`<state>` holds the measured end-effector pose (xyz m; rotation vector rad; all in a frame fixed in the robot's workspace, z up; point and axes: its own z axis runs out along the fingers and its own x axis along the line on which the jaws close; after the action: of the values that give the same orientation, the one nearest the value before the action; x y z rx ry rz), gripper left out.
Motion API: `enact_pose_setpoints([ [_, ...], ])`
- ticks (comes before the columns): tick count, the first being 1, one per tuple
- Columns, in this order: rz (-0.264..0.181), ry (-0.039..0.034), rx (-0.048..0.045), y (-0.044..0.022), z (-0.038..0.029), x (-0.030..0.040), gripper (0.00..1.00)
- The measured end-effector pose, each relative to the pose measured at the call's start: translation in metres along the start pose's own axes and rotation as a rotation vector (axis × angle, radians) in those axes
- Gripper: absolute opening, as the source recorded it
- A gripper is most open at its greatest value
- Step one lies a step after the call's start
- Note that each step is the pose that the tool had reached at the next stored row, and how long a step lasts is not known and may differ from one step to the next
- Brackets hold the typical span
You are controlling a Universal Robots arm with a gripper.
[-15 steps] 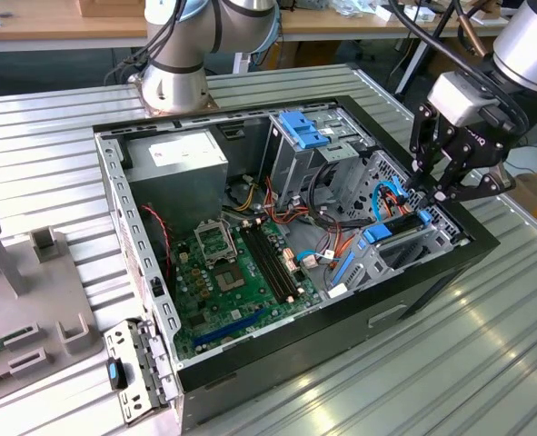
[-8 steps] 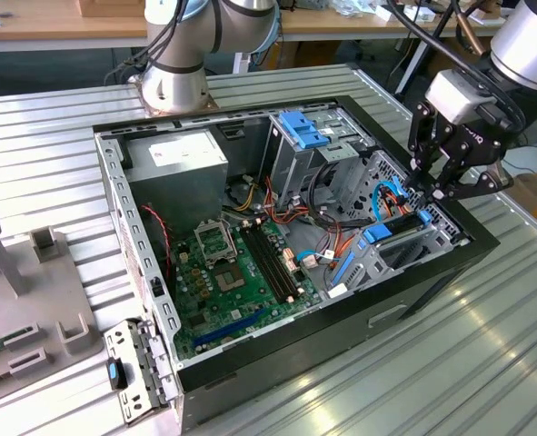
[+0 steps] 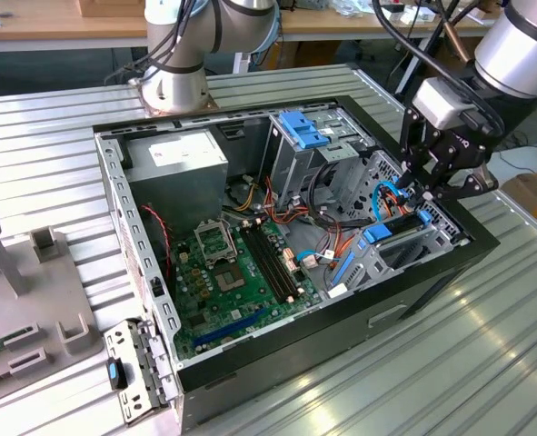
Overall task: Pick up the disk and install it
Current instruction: 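Insert the second disk wire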
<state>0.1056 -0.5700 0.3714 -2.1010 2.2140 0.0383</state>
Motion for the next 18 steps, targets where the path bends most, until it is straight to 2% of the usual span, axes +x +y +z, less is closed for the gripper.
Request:
enact_pose_setpoints([
  [2,0.0,-0.0001,-0.0005,-0.0019,0.0021,-0.0039,0.36],
  [6,0.0,0.0001,-0.0005,-0.002,0.0104,-0.0033,0.36],
  [11,0.0,0.0002,-0.0005,-0.002,0.0106,-0.0033,0.36],
  [12,0.0,0.0002,-0.0005,-0.002,0.0106,-0.0033,0.35],
  [15,0.0,0.0002,-0.0005,-0.002,0.0108,-0.0033,0.16],
  [18,0.0,0.0001,-0.0005,-0.0019,0.0108,-0.0033,0.16],
])
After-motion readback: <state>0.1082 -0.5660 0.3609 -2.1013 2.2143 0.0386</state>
